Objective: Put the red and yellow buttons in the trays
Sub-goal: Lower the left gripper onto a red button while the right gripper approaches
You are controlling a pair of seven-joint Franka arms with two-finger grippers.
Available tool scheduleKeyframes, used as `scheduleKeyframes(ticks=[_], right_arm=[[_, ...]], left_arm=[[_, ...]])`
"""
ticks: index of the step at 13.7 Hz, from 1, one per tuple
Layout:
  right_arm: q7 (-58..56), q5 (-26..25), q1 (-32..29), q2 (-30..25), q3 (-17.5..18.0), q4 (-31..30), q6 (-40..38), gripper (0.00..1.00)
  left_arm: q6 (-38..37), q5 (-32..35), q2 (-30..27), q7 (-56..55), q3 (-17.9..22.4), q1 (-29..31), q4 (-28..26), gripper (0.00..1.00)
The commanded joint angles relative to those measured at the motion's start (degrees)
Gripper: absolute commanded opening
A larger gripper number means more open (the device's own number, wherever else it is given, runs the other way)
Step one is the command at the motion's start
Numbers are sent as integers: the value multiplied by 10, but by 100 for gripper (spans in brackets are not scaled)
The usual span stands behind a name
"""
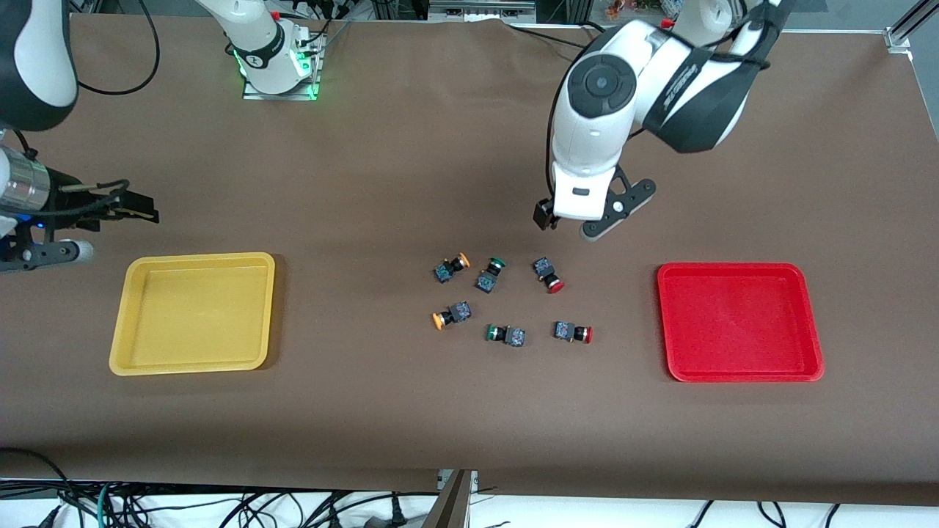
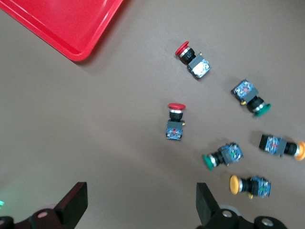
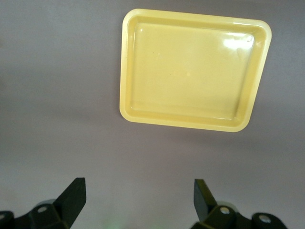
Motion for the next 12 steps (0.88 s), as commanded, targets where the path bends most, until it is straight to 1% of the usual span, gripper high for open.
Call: scheduleKeyframes(ticks=[1,3,5,6,9,10,12], right_arm=[[9,2,1,29,4,10,19,100],[10,4,8,58,8,10,59,100],[10,3,34,81,8,10,92,100],[25,2,48,91,8,10,104,100],[114,2,87,115,8,10,139,100],[162,2,102,126,8,10,150,100],[261,3,138,146,8,10,175,100]], left_arm=[[48,20,44,-33,1,1,2,100],[102,22,75,-32,3,3,-8,100],[183,62,93,-37,4,5,-45,100],[225,72,104,-38,6,6,-63,100],[281,121,157,-49,7,10,-68,100],[293,140,173,-58,7,13,-68,100],[297,170,187,-59,7,13,-73,100]])
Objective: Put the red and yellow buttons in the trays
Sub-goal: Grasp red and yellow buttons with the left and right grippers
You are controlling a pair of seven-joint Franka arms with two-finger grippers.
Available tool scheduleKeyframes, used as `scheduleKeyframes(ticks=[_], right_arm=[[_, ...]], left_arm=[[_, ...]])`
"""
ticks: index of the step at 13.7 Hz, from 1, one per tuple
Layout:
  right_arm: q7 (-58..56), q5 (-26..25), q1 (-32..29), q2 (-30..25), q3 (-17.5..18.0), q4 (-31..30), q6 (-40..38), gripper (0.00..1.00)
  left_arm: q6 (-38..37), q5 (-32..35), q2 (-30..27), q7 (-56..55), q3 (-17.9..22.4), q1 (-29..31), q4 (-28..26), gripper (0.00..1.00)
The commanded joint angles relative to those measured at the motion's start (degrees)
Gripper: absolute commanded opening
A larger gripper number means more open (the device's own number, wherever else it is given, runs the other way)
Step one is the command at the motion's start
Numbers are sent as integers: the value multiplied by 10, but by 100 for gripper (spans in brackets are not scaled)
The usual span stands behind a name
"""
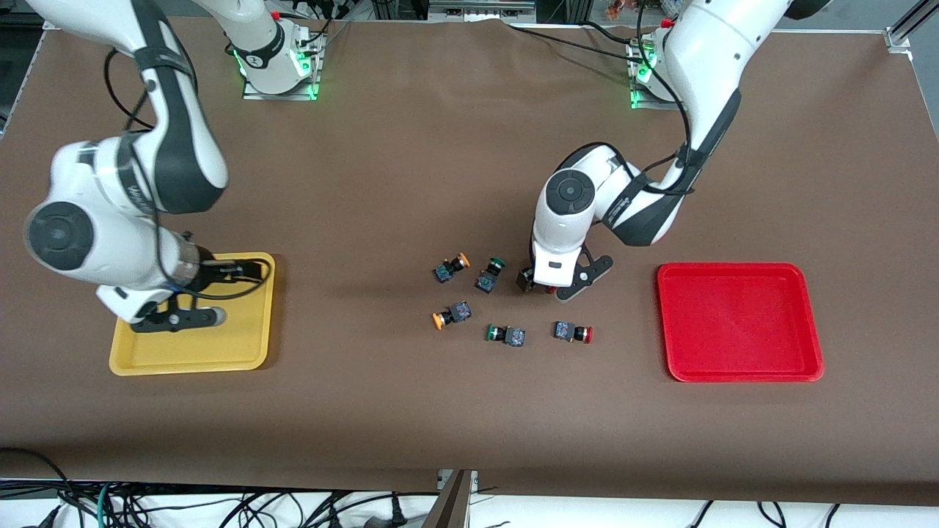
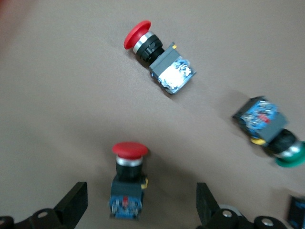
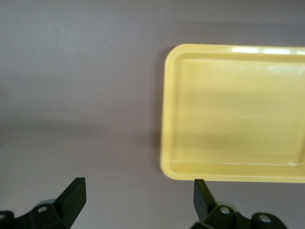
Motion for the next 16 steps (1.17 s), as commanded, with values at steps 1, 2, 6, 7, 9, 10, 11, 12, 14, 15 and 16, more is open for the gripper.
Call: scheduleKeyframes(ticks=[1,2,6,7,9,10,11,12,14,15,16], right_arm=[[117,3,45,30,-2,9,28,100],[159,3,61,39,-2,8,37,100],[314,2,133,72,-2,8,84,100],[347,3,149,82,-2,8,99,100],[437,2,185,110,-2,9,145,100],[484,3,199,124,-2,9,174,100],[526,3,208,136,-2,9,199,100],[563,3,215,145,-2,9,217,100],[619,2,229,165,-2,9,245,100],[633,2,238,173,-2,10,255,100],[646,2,244,180,-2,10,262,100]], left_arm=[[15,46,7,-7,-7,10,-14,100],[39,55,7,-5,-7,13,-29,100],[79,83,8,9,-8,13,-62,100],[79,83,6,31,-8,13,-67,100],[79,83,4,44,-8,14,-75,100],[79,83,4,44,-8,14,-77,94],[79,83,4,43,-9,14,-77,72],[79,82,4,40,-9,15,-77,53],[79,80,4,38,-9,18,-76,17],[79,78,3,38,-10,19,-75,5],[79,75,2,41,-10,20,-73,0]])
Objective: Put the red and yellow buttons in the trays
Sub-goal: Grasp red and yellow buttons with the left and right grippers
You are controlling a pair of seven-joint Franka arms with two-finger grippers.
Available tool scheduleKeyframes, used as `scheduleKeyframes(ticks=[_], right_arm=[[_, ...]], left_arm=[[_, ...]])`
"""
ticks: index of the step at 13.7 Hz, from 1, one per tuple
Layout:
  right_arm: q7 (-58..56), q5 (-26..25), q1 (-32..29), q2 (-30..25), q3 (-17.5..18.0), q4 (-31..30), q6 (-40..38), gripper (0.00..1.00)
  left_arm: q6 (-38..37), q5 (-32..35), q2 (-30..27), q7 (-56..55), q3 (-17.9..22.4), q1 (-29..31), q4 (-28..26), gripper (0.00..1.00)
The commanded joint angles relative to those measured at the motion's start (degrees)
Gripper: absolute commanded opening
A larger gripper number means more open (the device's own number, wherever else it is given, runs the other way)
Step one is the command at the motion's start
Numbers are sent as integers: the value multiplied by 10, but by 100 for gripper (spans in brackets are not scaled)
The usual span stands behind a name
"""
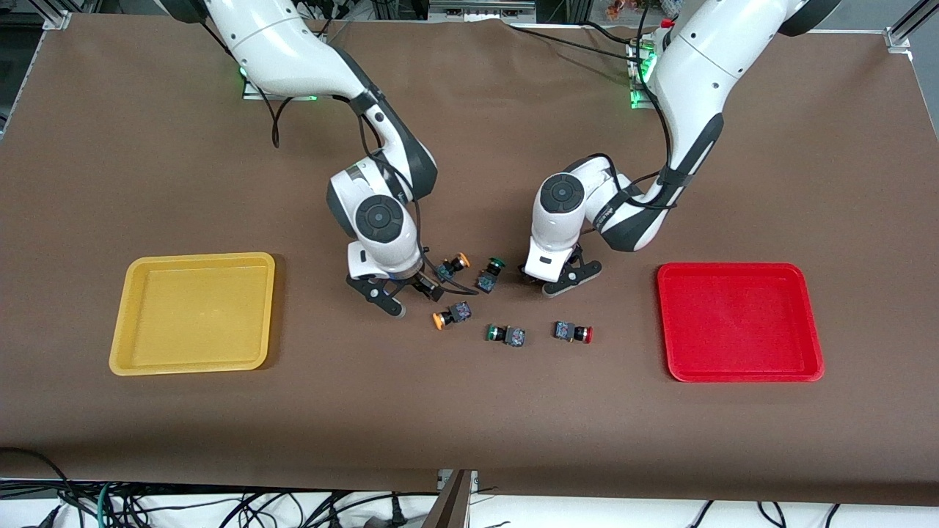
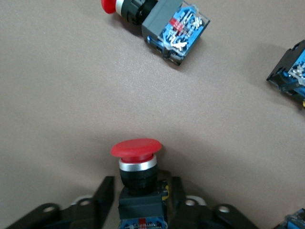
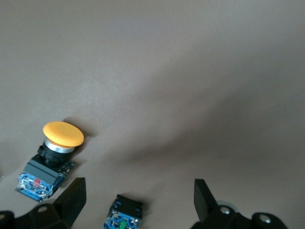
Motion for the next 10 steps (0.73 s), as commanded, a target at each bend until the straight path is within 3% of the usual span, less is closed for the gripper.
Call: scheduleKeyframes(ticks=[1,4,8,10], right_arm=[[45,2,17,16,-4,10,15,100],[76,3,36,27,-4,10,33,100],[81,8,46,30,-4,10,35,100],[88,12,49,31,-4,10,36,100]], left_arm=[[3,7,-20,9,-8,19,-10,0],[-9,7,-39,10,-52,77,-10,0],[-83,7,-57,71,-205,252,1,0],[-111,7,-66,138,-248,328,1,0]])
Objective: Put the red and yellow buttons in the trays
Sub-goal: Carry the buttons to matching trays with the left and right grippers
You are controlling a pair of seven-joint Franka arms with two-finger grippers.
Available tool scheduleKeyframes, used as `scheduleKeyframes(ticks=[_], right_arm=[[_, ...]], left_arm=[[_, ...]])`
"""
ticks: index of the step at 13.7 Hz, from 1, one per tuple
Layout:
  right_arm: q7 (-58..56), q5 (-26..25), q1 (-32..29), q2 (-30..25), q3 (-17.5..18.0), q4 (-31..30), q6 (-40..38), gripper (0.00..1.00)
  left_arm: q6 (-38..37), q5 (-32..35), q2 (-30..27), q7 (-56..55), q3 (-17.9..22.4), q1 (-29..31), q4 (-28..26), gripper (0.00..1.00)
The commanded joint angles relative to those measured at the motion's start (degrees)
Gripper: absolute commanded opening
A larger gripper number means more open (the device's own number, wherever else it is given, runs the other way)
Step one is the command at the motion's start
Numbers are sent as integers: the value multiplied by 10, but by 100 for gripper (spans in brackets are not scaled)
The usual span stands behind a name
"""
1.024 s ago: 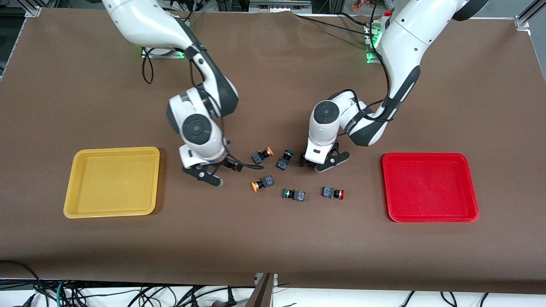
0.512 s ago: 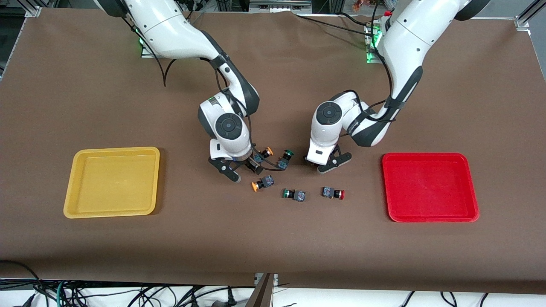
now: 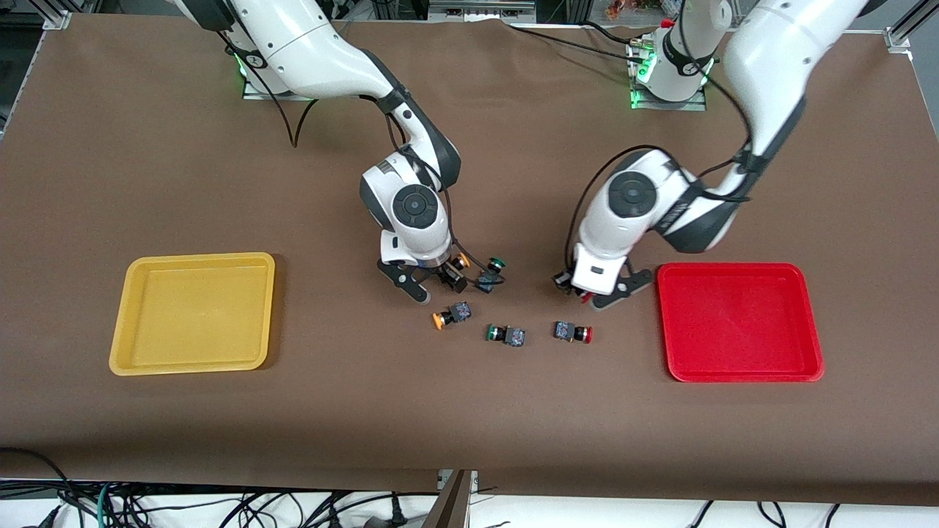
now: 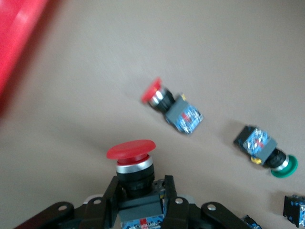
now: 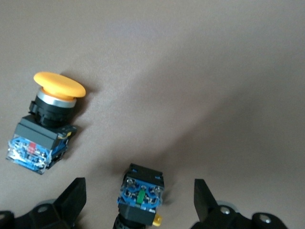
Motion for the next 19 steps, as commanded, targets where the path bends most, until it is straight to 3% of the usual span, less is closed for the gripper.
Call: scheduleKeyframes(ticks=[1,3,6,10,13,15,19], right_arm=[[25,8,10,9,-4,10,9,100],[29,8,16,13,-4,10,11,95],[29,9,16,15,-4,10,14,47],[18,7,15,16,-4,10,23,10],[3,7,-9,-5,-7,16,13,5],[-43,8,-30,-26,-6,18,-17,5],[-253,9,-98,-84,-9,18,-135,5]], left_arm=[[-40,7,-16,89,-53,96,-6,0],[-62,7,-24,173,-57,140,-5,0],[-63,7,-25,335,-55,216,-6,0],[-90,11,-21,580,-48,287,-7,0],[-84,21,4,657,-43,306,-9,0],[-80,73,35,648,-39,299,-9,0],[-5,97,79,609,-13,274,-21,0]])
